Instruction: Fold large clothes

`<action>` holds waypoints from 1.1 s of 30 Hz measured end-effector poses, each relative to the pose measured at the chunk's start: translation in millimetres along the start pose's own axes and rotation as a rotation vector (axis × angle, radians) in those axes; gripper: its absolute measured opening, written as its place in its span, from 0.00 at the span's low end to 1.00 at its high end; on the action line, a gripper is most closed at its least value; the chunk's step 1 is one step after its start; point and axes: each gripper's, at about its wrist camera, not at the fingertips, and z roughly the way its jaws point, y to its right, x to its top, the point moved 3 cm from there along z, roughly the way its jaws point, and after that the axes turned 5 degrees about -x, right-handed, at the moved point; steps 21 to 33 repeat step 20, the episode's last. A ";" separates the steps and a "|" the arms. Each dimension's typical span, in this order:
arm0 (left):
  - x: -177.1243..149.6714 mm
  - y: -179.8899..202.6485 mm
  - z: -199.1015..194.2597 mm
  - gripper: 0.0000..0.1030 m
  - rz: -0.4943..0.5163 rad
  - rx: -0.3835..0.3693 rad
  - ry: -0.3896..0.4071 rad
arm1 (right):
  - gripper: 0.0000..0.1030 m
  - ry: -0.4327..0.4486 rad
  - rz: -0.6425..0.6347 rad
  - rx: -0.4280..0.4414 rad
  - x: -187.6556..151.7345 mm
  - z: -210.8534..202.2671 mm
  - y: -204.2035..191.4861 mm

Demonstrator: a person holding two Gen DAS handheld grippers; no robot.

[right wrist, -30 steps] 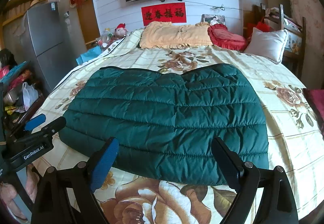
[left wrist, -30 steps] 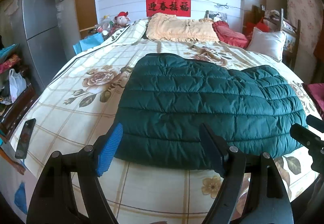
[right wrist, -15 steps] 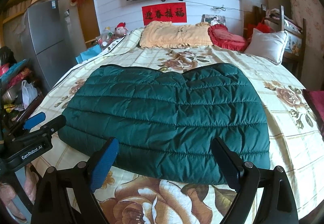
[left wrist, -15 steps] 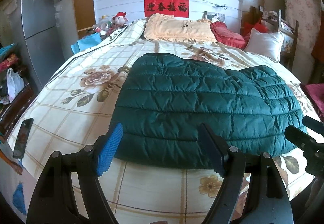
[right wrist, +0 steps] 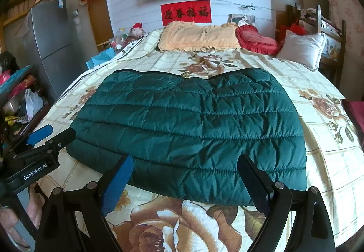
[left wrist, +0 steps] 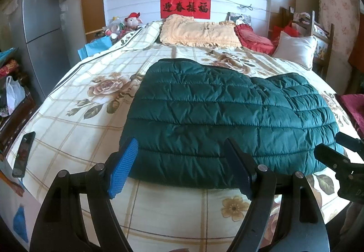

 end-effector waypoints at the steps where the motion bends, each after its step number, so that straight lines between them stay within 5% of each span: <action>1: 0.0 0.5 0.0 0.76 0.002 0.000 0.000 | 0.89 -0.003 0.001 0.001 -0.5 0.5 -0.1; 33: -4.4 0.8 4.5 0.76 0.014 -0.021 -0.001 | 0.89 -0.017 0.007 0.006 -5.5 5.3 1.0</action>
